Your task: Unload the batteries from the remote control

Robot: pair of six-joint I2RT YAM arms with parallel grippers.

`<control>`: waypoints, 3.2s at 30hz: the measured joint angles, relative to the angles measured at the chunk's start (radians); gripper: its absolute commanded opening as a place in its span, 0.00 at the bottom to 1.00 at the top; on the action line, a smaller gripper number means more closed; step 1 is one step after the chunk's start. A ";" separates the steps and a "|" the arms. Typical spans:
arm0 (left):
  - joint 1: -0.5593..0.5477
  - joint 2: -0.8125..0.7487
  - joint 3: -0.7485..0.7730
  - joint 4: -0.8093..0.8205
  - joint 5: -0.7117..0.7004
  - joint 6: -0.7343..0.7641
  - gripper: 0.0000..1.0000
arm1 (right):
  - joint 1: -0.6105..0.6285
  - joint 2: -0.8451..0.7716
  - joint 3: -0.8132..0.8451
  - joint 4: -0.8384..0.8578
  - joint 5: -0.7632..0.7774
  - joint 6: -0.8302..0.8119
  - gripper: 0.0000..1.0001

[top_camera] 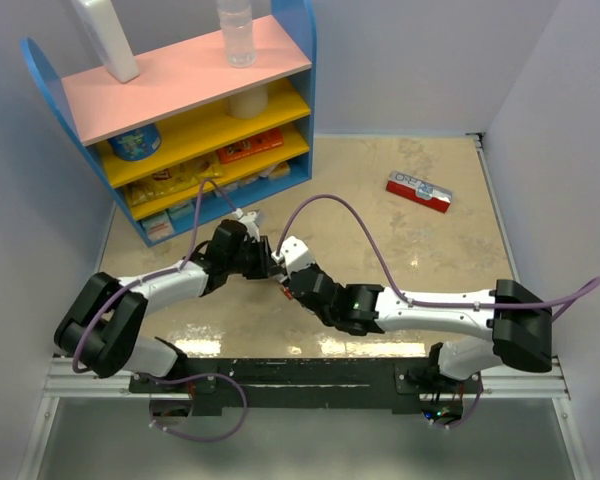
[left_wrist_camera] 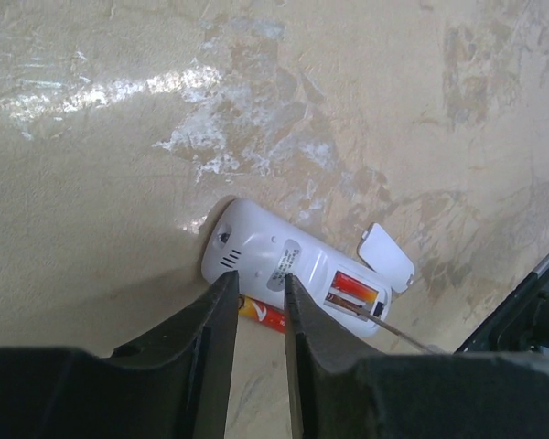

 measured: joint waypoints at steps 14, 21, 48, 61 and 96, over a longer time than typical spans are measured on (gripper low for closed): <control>-0.021 0.020 -0.014 0.158 0.117 -0.077 0.28 | 0.053 0.019 -0.008 0.024 0.079 -0.006 0.00; -0.027 0.096 -0.014 0.182 0.136 -0.079 0.25 | 0.056 0.020 -0.013 0.029 0.103 -0.011 0.00; -0.032 0.139 -0.012 0.201 0.118 -0.078 0.21 | 0.241 0.281 0.092 0.091 0.390 -0.103 0.00; -0.033 0.139 -0.012 0.203 0.108 -0.077 0.21 | 0.315 0.418 0.201 -0.062 0.529 -0.053 0.00; -0.033 0.148 -0.012 0.220 0.088 -0.077 0.20 | 0.124 0.063 0.078 -0.076 0.122 -0.093 0.00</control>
